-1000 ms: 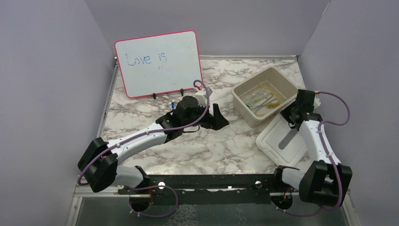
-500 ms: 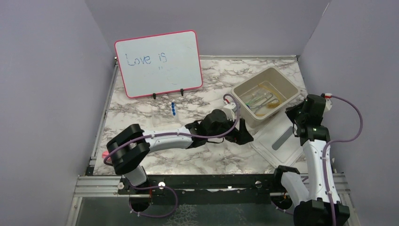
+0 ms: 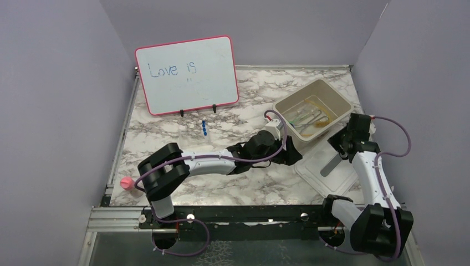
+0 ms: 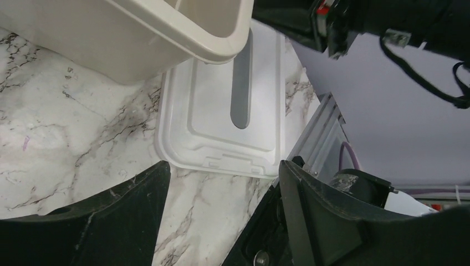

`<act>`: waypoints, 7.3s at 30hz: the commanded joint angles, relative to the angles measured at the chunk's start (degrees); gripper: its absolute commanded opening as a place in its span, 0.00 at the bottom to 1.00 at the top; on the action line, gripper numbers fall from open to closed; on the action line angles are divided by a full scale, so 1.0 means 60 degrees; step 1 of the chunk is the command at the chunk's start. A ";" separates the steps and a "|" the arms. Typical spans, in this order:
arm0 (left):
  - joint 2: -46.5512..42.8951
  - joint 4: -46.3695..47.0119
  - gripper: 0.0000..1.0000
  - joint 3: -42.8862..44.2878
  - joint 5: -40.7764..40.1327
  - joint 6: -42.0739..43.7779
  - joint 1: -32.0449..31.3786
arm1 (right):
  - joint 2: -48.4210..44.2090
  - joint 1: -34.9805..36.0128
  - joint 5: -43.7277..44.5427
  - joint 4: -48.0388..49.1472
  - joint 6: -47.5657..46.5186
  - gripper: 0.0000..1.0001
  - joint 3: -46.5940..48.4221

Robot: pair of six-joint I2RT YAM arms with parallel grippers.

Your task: Organize the chemistry lab equipment

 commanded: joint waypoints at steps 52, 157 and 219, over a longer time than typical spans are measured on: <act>0.0811 -0.0375 0.83 0.0405 0.1083 -0.0376 0.0315 | 0.1984 0.1603 0.1259 0.0404 0.0971 0.03 0.0425; -0.3407 0.2098 0.00 0.0935 0.4036 -0.6019 0.5691 | 0.0280 0.1603 -0.7194 0.8346 0.5301 0.52 0.1242; -0.0362 0.2267 0.84 0.0318 0.4148 -0.4016 0.5986 | 0.1034 0.1296 -0.2359 0.7798 0.4998 0.01 0.0094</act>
